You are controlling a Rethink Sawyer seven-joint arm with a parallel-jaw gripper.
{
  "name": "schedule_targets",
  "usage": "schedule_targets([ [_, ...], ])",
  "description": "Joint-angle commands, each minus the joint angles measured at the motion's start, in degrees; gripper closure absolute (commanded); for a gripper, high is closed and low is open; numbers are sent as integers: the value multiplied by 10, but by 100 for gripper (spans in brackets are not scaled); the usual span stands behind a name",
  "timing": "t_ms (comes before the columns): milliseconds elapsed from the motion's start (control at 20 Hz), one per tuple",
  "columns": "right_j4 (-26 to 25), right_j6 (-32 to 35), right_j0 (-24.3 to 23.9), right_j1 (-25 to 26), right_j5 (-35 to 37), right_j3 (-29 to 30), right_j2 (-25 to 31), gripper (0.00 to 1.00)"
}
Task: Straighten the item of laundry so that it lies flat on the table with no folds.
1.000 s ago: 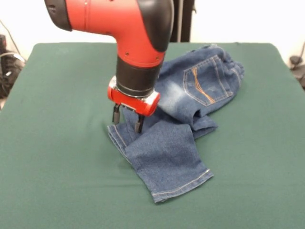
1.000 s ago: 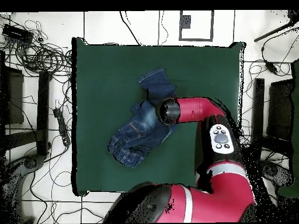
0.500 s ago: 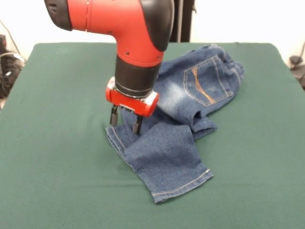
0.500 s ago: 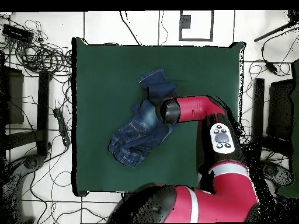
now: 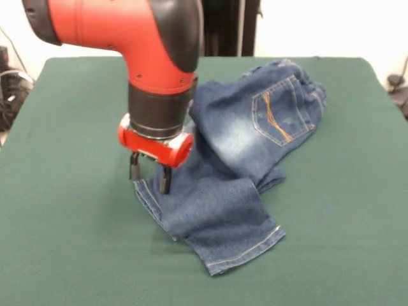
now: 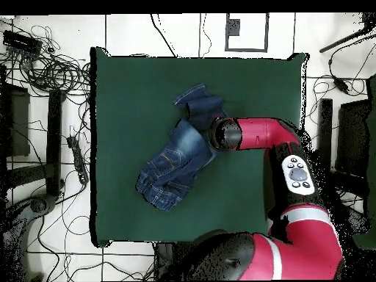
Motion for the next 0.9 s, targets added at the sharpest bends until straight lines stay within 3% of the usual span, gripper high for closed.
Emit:
schedule_targets([
  [50,10,-109,-28,1,-5,-41,96,0],
  [350,20,-110,-39,-9,42,-48,108,0],
  [400,18,-108,-40,-9,54,-53,109,100],
  [650,33,-92,-32,-5,103,-79,101,100],
  [900,32,-121,-33,-12,129,-89,107,100],
])
